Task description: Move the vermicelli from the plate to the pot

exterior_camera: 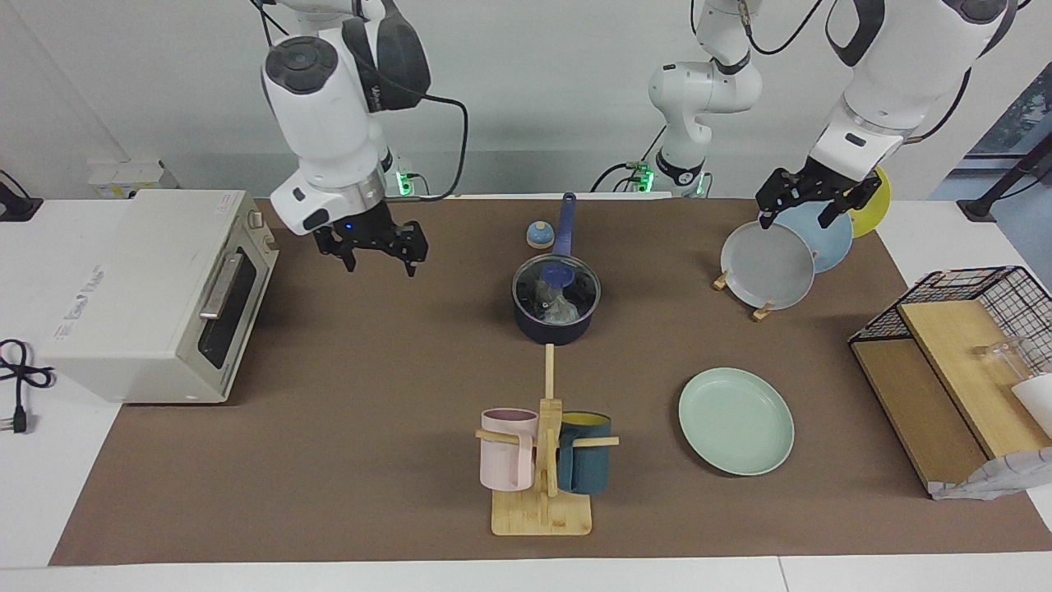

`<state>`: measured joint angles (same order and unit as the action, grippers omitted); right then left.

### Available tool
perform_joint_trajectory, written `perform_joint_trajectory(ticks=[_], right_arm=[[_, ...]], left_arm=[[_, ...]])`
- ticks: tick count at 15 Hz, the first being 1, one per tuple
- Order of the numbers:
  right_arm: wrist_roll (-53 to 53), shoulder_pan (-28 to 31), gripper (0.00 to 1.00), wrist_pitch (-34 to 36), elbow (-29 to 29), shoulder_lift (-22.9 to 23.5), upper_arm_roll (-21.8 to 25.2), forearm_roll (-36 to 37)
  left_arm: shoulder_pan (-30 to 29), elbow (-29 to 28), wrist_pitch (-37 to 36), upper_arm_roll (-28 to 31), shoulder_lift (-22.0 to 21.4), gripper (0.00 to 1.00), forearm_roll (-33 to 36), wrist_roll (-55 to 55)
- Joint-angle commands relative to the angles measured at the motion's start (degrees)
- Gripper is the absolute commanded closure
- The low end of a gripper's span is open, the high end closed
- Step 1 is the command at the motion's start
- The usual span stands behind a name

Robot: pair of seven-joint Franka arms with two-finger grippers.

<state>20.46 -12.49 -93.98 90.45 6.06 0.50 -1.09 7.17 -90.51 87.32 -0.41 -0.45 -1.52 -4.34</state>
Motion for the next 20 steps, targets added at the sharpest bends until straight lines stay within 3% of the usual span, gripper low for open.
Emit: perform_joint_trajectory(ticks=[1,8,20], right_arm=[[-9.60,6.67,0.00,0.99,4.21,-4.64,0.28,-0.14],[-14.31,10.80,0.00,3.28,6.14,-8.78,2.31,3.29],[-15.36,11.61,0.00,4.07,5.53,-8.87,4.16,0.39]], left_arm=[[-0.67,-1.16,-0.40,-0.47,-1.13,0.00,0.99,0.74],[-1.11,-1.07,-0.40,-0.47,-1.22,0.00,0.99,0.65],[-1.11,-1.16,-0.22,-0.11,-1.66,0.00,0.99,0.30]])
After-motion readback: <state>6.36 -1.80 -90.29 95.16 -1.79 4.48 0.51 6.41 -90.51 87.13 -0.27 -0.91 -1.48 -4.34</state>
